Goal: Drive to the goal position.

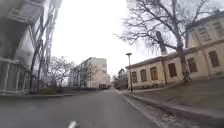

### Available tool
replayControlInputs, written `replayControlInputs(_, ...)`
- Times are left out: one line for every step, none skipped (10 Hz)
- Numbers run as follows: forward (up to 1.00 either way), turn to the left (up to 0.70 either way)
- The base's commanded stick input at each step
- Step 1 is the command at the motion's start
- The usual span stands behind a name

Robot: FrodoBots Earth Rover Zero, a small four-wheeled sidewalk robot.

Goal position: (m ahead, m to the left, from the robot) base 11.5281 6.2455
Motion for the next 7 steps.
replayControlInputs(1.00,0.00)
replayControlInputs(1.00,0.00)
replayControlInputs(1.00,0.00)
replayControlInputs(1.00,0.00)
replayControlInputs(1.00,0.00)
replayControlInputs(1.00,0.00)
replayControlInputs(1.00,0.00)
